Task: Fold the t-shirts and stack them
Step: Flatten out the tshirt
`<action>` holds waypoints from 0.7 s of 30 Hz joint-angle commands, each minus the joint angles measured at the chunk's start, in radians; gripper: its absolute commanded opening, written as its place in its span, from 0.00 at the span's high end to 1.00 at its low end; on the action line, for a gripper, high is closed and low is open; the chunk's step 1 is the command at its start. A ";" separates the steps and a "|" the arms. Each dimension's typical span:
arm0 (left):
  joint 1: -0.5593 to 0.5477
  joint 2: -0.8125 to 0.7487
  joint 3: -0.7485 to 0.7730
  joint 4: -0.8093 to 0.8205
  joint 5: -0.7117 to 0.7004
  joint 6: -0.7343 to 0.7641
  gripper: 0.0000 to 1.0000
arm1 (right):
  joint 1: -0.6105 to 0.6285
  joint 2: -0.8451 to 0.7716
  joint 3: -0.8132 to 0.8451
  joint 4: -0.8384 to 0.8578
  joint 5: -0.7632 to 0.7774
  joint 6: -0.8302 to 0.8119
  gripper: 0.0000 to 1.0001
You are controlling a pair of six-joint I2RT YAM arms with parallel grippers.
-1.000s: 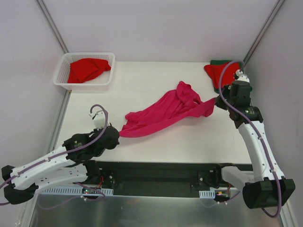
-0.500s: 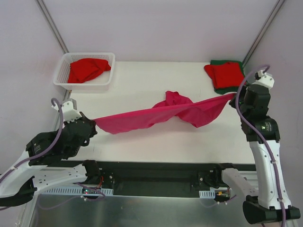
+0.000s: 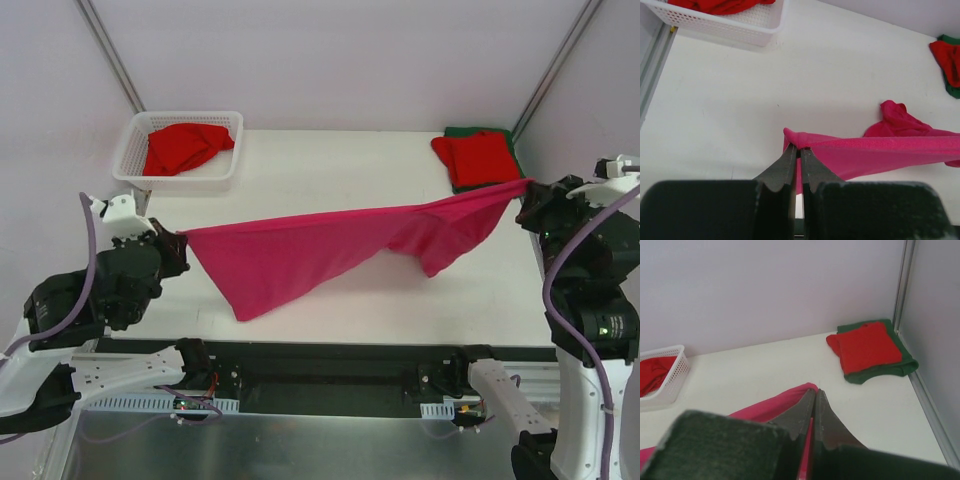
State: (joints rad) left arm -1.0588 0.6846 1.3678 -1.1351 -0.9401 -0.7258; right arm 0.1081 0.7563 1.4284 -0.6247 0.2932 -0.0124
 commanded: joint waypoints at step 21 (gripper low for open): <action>0.013 0.026 0.467 0.196 0.391 0.555 1.00 | -0.005 -0.127 0.267 0.054 -0.147 -0.135 0.99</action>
State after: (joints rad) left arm -1.0588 0.7021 1.7836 -0.9974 -0.6949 -0.2836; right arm 0.1081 0.6510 1.6501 -0.6235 0.1543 -0.1177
